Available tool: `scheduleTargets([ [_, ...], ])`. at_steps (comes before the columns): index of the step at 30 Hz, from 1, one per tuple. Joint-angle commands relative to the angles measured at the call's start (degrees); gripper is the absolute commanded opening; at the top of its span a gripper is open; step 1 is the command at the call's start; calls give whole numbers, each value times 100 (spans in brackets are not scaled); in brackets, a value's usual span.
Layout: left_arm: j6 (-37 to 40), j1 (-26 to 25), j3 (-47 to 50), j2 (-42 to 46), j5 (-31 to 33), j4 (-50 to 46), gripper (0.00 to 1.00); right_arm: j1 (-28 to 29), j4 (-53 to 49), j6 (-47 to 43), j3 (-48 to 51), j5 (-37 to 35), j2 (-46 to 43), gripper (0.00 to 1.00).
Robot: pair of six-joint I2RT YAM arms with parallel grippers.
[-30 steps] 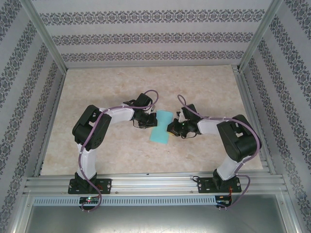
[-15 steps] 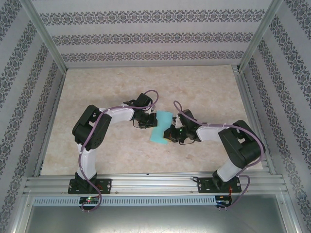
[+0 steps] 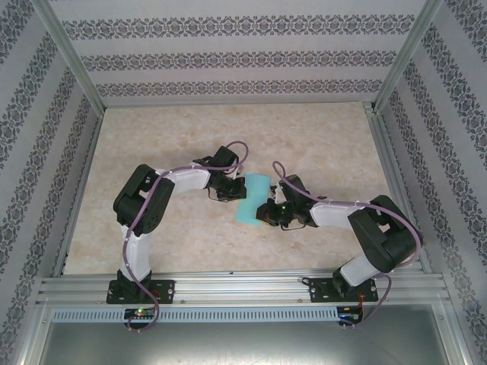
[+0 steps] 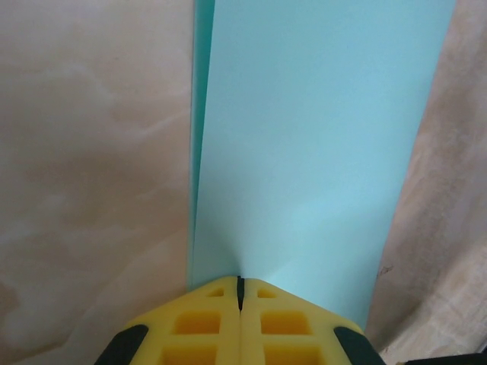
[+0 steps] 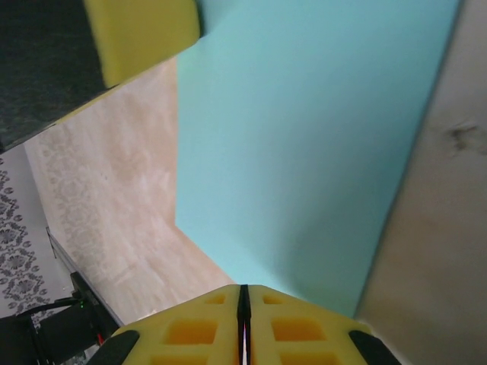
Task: Fold a paper plane with a square sheet of paper (pick it up from the middle)
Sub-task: First fold the paper in half at the center of the table.
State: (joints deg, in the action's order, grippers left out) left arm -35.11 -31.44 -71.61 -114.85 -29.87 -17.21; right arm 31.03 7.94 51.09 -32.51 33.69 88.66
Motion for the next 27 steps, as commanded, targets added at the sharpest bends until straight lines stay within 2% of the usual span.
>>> scheduleTargets([
  [1,93,-81,-2,-134,29,-432,0,96,-239,-66,-30,-138,79,10],
  [7,117,-82,-20,-129,26,-474,0,132,-401,-147,70,-257,338,10],
  [11,158,-83,-21,-104,58,-519,0,28,-721,-250,-160,-326,-48,10],
  [16,155,-84,-12,-109,51,-511,0,-579,-1033,-493,-835,-448,-403,11],
  [18,154,-82,-20,-115,48,-503,0,-942,-958,-547,-1107,-422,-184,12],
  [21,154,-82,-19,-134,50,-509,0,-1384,-587,-475,-1586,97,504,11],
  [27,163,-82,-56,-196,30,-516,0,-1542,-513,-466,-2383,458,1549,11],
])
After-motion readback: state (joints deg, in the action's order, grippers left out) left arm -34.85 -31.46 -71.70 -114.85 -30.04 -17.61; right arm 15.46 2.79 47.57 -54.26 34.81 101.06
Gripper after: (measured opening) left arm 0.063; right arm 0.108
